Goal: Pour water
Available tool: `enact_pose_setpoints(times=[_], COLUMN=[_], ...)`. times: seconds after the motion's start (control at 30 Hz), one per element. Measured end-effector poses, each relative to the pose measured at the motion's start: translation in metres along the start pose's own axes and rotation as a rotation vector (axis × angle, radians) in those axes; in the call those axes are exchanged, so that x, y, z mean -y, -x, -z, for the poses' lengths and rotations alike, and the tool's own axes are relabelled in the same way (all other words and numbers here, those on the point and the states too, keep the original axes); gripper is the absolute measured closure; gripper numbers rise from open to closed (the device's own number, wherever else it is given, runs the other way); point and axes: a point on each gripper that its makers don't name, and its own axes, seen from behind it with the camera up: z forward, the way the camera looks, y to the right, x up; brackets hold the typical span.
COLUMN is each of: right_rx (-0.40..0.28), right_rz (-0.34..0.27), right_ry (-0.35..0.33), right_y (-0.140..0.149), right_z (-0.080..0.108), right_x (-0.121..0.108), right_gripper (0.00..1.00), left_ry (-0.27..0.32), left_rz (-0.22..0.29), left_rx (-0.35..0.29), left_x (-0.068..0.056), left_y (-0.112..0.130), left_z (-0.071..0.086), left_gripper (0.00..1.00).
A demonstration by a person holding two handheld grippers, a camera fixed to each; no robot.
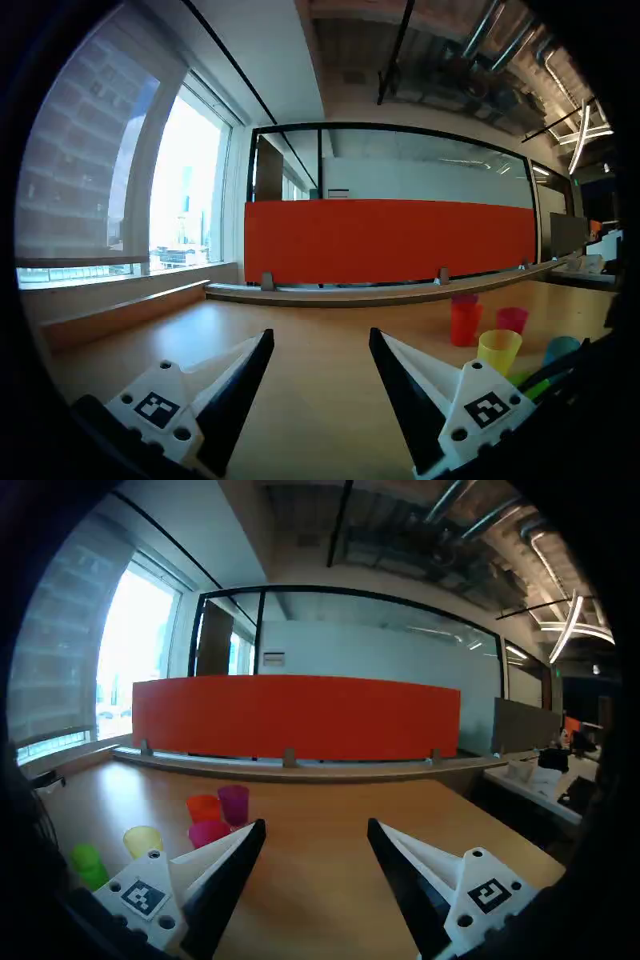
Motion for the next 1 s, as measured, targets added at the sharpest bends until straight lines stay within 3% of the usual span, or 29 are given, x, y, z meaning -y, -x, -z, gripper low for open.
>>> enact_pose_setpoints(times=[1.0], right_rx=[-0.008], right_rz=[-0.008], right_ry=[-0.003], right_y=[-0.003], right_z=[0.003], right_x=[-0.006], right_gripper=[0.01], left_ry=[0.005], left_rz=[-0.003], left_rx=[0.048], left_x=[0.000], left_y=[0.015], left_z=[-0.005], left_gripper=[0.12])
